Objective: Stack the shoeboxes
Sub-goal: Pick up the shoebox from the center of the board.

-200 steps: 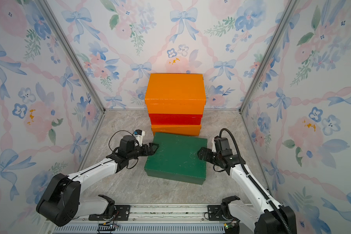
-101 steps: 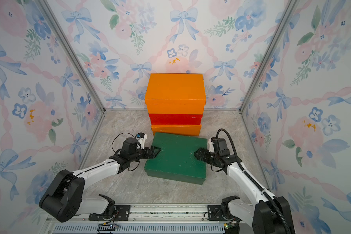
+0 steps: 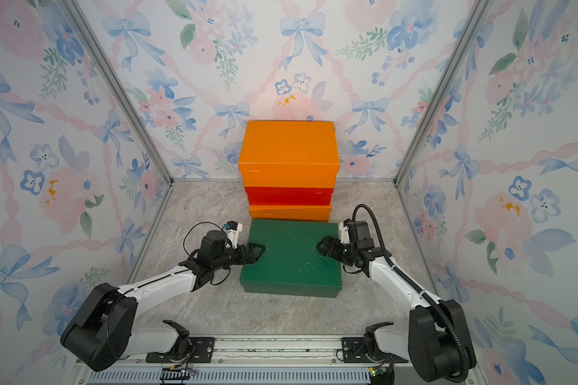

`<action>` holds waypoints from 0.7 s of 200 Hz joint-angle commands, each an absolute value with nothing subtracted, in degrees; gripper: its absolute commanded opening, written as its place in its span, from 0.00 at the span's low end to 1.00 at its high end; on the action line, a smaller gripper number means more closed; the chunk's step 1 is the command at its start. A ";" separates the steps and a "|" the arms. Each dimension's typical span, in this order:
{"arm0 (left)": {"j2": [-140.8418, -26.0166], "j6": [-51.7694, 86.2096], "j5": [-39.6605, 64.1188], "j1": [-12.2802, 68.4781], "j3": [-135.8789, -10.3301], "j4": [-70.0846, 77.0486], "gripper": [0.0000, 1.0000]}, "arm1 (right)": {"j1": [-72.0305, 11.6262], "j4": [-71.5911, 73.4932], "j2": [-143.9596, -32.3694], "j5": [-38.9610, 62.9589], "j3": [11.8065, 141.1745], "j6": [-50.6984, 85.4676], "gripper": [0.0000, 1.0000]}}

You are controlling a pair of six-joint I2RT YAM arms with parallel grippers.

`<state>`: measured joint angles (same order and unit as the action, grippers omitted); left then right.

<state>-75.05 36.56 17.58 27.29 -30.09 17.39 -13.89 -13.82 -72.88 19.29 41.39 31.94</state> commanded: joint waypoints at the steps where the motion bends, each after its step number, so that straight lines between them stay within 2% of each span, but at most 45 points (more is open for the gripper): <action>1: -73.47 37.89 17.84 28.32 -28.32 18.06 0.98 | -14.11 -11.86 -75.74 22.76 43.69 31.86 0.88; 61: -73.74 37.60 17.17 28.22 -28.83 18.32 0.98 | -13.69 -10.23 -80.98 25.83 45.62 31.82 0.86; 99: -74.00 37.09 17.25 27.98 -29.75 18.36 0.98 | -13.27 -13.53 -76.89 23.99 45.60 28.78 0.90; 102: -73.95 37.02 17.31 27.88 -29.88 18.37 0.98 | -13.18 -13.97 -76.48 23.57 45.80 28.36 0.93; 104: -73.97 37.01 17.31 27.89 -29.99 18.30 0.98 | -13.18 -14.39 -76.16 23.32 45.90 28.12 1.00; 110: -73.91 37.05 17.47 27.79 -30.11 18.31 0.98 | -13.10 -15.38 -75.29 22.63 46.28 27.35 0.97; 140: -73.40 37.00 17.93 27.49 -30.71 17.98 0.98 | -12.32 -19.80 -70.70 19.46 47.36 24.36 0.97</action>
<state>-73.43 37.58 16.19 27.75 -29.19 17.69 -13.04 -14.48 -74.85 21.52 45.01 28.01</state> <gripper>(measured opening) 0.979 0.969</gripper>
